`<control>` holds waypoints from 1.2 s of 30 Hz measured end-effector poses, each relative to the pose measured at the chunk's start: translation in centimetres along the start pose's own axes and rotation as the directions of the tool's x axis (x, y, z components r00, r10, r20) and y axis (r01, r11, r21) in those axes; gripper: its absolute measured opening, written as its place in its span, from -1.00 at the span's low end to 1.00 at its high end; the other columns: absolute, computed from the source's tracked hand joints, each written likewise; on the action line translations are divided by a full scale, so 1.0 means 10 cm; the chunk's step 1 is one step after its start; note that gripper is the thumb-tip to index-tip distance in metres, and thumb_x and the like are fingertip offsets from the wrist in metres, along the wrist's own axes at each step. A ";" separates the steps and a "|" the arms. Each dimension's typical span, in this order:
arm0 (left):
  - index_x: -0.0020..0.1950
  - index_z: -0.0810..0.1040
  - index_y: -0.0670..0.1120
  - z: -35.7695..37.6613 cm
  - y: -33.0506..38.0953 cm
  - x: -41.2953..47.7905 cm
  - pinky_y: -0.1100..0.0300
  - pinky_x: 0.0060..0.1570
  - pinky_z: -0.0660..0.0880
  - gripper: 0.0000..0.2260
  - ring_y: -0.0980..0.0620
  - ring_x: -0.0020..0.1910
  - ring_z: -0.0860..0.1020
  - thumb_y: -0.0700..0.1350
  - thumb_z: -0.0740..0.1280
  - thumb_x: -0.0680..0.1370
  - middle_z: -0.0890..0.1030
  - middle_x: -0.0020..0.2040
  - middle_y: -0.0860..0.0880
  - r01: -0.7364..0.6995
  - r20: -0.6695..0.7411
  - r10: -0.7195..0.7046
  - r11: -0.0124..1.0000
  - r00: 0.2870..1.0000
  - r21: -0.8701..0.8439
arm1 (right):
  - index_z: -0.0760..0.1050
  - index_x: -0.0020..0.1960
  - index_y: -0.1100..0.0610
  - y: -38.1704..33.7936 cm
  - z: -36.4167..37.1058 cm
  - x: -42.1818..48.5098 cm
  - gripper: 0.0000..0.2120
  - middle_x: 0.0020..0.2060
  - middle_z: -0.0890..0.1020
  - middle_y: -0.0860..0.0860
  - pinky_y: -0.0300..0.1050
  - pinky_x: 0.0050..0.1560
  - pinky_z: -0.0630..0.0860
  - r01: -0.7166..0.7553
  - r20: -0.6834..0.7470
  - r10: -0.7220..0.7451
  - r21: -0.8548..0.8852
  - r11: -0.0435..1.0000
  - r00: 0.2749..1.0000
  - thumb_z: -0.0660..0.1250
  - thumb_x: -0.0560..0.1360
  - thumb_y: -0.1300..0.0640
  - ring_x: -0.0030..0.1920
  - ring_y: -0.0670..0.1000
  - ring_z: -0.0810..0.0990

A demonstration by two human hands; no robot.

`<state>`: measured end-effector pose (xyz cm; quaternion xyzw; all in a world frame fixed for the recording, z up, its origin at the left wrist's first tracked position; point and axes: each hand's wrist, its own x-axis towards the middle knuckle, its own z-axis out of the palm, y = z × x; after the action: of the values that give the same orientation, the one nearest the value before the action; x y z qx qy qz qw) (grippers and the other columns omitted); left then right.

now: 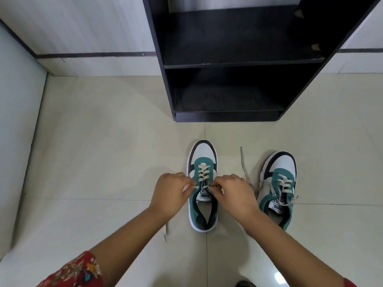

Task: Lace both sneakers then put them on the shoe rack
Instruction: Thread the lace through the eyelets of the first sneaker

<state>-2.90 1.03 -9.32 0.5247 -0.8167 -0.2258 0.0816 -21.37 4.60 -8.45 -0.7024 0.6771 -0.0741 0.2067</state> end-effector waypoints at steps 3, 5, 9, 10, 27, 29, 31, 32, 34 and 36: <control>-0.14 0.68 0.08 0.01 -0.08 0.00 0.05 0.05 0.49 -0.92 -0.02 -0.26 0.61 -0.07 0.39 0.45 0.68 -0.24 0.06 -0.088 -0.041 0.100 0.969 0.994 0.232 | 0.59 -0.04 0.07 0.06 -0.04 0.03 -0.83 -0.06 0.66 -0.01 -0.06 -0.07 0.49 -0.049 0.016 0.049 0.014 0.999 0.999 0.26 0.52 0.04 0.01 0.06 0.56; -0.21 0.67 0.09 0.00 -0.19 -0.02 0.01 0.09 0.50 -0.94 0.00 -0.28 0.61 -0.08 0.45 0.41 0.67 -0.29 0.08 -0.088 -0.049 0.110 0.941 0.993 0.328 | 0.58 -0.06 0.10 0.18 -0.09 0.03 -0.84 -0.06 0.65 0.01 -0.07 -0.11 0.51 -0.113 0.010 0.113 0.002 0.994 0.994 0.25 0.51 0.08 -0.02 0.06 0.58; -0.23 0.67 0.10 0.02 -0.38 -0.12 0.01 0.10 0.50 -0.94 0.02 -0.29 0.61 -0.07 0.48 0.39 0.67 -0.29 0.11 -0.110 -0.047 0.139 0.913 0.989 0.393 | 0.59 -0.08 0.08 0.29 -0.08 -0.06 -0.83 -0.08 0.66 -0.03 -0.11 -0.17 0.35 -0.169 0.017 0.170 -0.058 0.984 0.985 0.23 0.52 0.09 -0.01 0.03 0.58; -0.23 0.67 0.10 0.02 -0.41 -0.12 0.01 0.10 0.51 -0.94 0.01 -0.29 0.61 -0.07 0.48 0.39 0.67 -0.29 0.10 -0.113 -0.048 0.144 0.913 0.988 0.393 | 0.59 -0.09 0.08 0.30 -0.08 -0.06 -0.83 -0.09 0.66 -0.04 -0.11 -0.17 0.32 -0.171 0.013 0.172 -0.064 0.983 0.985 0.23 0.52 0.09 -0.01 0.03 0.58; -0.20 0.52 -0.10 0.05 0.19 -0.10 0.14 -0.15 0.43 -0.58 -0.03 -0.23 0.54 0.21 0.14 0.55 0.56 -0.26 -0.03 0.788 0.593 -0.547 0.229 0.590 -0.572 | 0.51 -0.16 0.06 0.01 0.07 -0.21 -0.61 -0.25 0.61 -0.04 -0.12 -0.25 0.39 -0.449 0.222 0.390 0.411 0.793 0.893 0.11 0.54 -0.21 -0.17 0.02 0.57; -0.21 0.50 -0.11 0.08 0.21 -0.01 0.14 -0.23 0.38 -0.61 -0.02 -0.27 0.49 0.21 0.21 0.52 0.52 -0.29 -0.04 0.757 0.547 -0.556 0.266 0.626 -0.597 | 0.54 -0.07 0.08 -0.05 0.11 -0.10 -0.79 -0.18 0.60 -0.06 -0.22 -0.19 0.41 -0.472 0.260 0.417 0.679 0.563 0.871 0.23 0.55 -0.04 -0.08 0.00 0.56; -0.22 0.48 -0.12 0.13 0.24 0.05 0.16 -0.25 0.36 -0.74 0.02 -0.29 0.46 0.06 0.30 0.52 0.50 -0.29 -0.04 0.664 0.423 -0.546 0.381 0.723 -0.643 | 0.54 -0.08 0.11 -0.10 0.11 -0.01 -0.93 -0.15 0.60 -0.06 -0.33 -0.22 0.44 -0.444 0.280 0.415 0.813 0.376 0.866 0.29 0.53 0.15 -0.10 -0.05 0.56; -0.23 0.46 -0.13 0.15 0.26 0.08 0.18 -0.23 0.36 -0.81 0.04 -0.28 0.46 -0.04 0.32 0.51 0.50 -0.27 -0.05 0.615 0.378 -0.530 0.397 0.759 -0.681 | 0.54 -0.09 0.13 -0.13 0.10 0.01 -0.95 -0.17 0.60 -0.05 -0.43 -0.27 0.44 -0.427 0.287 0.399 0.842 0.329 0.871 0.30 0.52 0.21 -0.15 -0.12 0.56; -0.21 0.45 -0.14 0.13 0.31 0.11 0.25 -0.20 0.37 -0.89 0.05 -0.23 0.47 -0.17 0.29 0.50 0.50 -0.20 -0.08 0.529 0.314 -0.499 0.379 0.808 -0.759 | 0.51 -0.11 0.18 -0.17 0.06 0.04 -0.92 -0.23 0.59 -0.03 -0.52 -0.33 0.41 -0.386 0.275 0.354 0.874 0.296 0.894 0.27 0.53 0.28 -0.30 -0.27 0.56; -0.13 0.48 -0.12 0.04 0.37 0.12 0.41 -0.13 0.39 -0.91 0.06 -0.07 0.50 -0.20 0.22 0.56 0.52 -0.06 -0.04 0.395 0.216 -0.432 0.382 0.876 -0.836 | 0.48 -0.08 0.23 -0.19 0.06 0.03 -0.90 -0.25 0.59 0.02 -0.46 -0.24 0.44 -0.348 0.266 0.297 0.898 0.270 0.917 0.20 0.56 0.30 -0.32 -0.27 0.57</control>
<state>-6.62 1.38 -8.15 0.6029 -0.4346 -0.6040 0.2879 -19.39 4.38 -8.27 -0.3062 0.6348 -0.3869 0.5946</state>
